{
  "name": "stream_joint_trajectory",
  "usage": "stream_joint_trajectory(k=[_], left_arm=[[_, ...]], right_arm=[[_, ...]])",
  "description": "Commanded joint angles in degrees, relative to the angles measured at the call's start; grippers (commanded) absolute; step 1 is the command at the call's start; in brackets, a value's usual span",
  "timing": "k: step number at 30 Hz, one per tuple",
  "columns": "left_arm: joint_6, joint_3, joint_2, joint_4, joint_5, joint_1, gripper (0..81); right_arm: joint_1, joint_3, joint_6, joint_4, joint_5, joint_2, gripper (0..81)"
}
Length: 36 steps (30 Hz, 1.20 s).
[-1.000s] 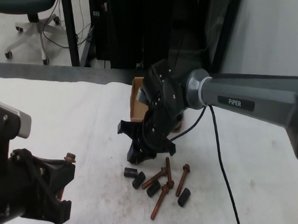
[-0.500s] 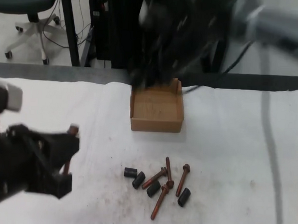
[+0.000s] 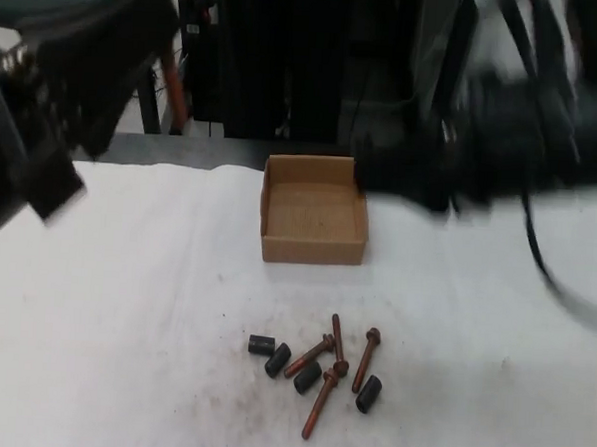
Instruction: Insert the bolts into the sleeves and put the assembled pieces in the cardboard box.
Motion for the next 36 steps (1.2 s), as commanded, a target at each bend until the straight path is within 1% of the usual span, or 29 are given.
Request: stream_joint_trajectory(k=[1, 4, 7, 9, 11, 13, 15, 17, 19, 21, 25, 30, 36], left_arm=[[-13.11, -0.52, 6.19, -12.89, 3.85, 0.06, 0.3], [-20.56, -0.52, 13.15, -21.92, 11.16, -0.09, 0.3], [-28.52, -0.52, 19.47, -30.89, 15.04, -0.21, 0.3], [-31.53, -0.52, 23.31, -38.21, 15.47, -0.18, 0.3], [-33.29, -0.62, 25.94, -44.98, 15.47, -0.18, 0.3], [-33.82, -0.57, 27.83, -50.51, 15.47, -0.18, 0.3], [-33.69, -0.57, 28.44, -52.55, 15.72, -0.18, 0.3], [-31.95, -0.57, 28.44, -52.54, 19.23, -0.18, 0.3], [-28.67, -0.57, 28.44, -51.77, 24.25, -0.18, 0.3], [-26.27, -0.57, 28.44, -51.33, 26.41, -0.18, 0.3], [-20.44, -0.57, 28.44, -50.13, 26.4, -0.18, 0.3], [-17.28, -0.57, 28.44, -46.05, 26.57, -0.18, 0.3], [-15.95, -0.57, 28.44, -45.29, 25.2, -0.18, 0.3]], right_arm=[[3.14, 18.69, 4.39, -25.24, -11.59, -5.68, 0.9], [7.05, 27.83, 5.06, -42.13, -11.12, -5.13, 0.9], [10.07, 33.31, 5.08, -55.4, -8.81, -2.47, 0.9], [11.15, 34.58, 5.08, -60.05, -7.78, -0.65, 0.9], [11.32, 34.69, 5.08, -63.06, -7.03, 1.23, 0.9], [11.14, 34.69, 7.58, -66.16, -6.98, 2.25, 0.9], [10.95, 34.69, 10.86, -69.44, -6.83, 2.89, 0.9], [10.94, 34.42, 11.53, -71.48, -6.83, 2.94, 0.9], [10.94, 33.48, 11.53, -70.97, -6.83, 2.94, 0.9], [10.94, 31.85, 11.53, -69.21, -7.07, 2.94, 0.9], [10.94, 28.15, 11.18, -64.33, -7.21, 2.94, 0.9], [10.94, 24.04, 8.56, -57.76, -7.69, 2.94, 0.9], [11.08, 23.39, 4.81, -51.69, -7.89, 2.94, 0.9]])
